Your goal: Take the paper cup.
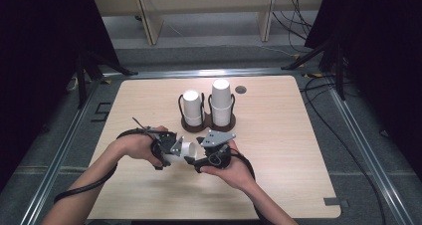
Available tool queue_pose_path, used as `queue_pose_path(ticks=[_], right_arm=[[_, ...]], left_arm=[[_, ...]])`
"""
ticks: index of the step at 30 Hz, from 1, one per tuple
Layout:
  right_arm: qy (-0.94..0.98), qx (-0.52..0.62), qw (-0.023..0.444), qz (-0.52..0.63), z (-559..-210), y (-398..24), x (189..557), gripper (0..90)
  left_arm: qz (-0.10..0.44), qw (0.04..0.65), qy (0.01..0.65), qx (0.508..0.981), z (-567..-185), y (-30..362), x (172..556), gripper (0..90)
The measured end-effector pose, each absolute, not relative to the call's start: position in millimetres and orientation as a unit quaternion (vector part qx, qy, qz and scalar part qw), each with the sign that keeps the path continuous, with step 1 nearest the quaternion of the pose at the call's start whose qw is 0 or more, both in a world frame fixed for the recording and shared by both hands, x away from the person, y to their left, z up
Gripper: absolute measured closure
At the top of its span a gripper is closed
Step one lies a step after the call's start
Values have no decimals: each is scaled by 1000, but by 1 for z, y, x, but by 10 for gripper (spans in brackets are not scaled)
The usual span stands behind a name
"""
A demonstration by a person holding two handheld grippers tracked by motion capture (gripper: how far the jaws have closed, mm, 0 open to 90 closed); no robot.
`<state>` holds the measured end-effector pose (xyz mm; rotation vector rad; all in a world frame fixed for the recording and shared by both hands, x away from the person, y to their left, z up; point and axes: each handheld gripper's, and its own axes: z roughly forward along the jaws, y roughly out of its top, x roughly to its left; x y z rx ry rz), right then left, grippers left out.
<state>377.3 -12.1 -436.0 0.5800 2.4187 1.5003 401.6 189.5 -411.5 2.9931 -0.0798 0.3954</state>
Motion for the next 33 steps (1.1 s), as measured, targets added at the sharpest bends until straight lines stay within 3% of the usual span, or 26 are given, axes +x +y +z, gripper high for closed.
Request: queue_pose_path(ticks=[13, 33], right_arm=[[834, 180, 114, 510, -437, -8, 378, 285], [840, 178, 94, 504, -439, -4, 377, 275]], left_arm=[[131, 60, -39, 989, -410, 185, 399, 290], [132, 64, -55, 988, -407, 181, 395, 291]])
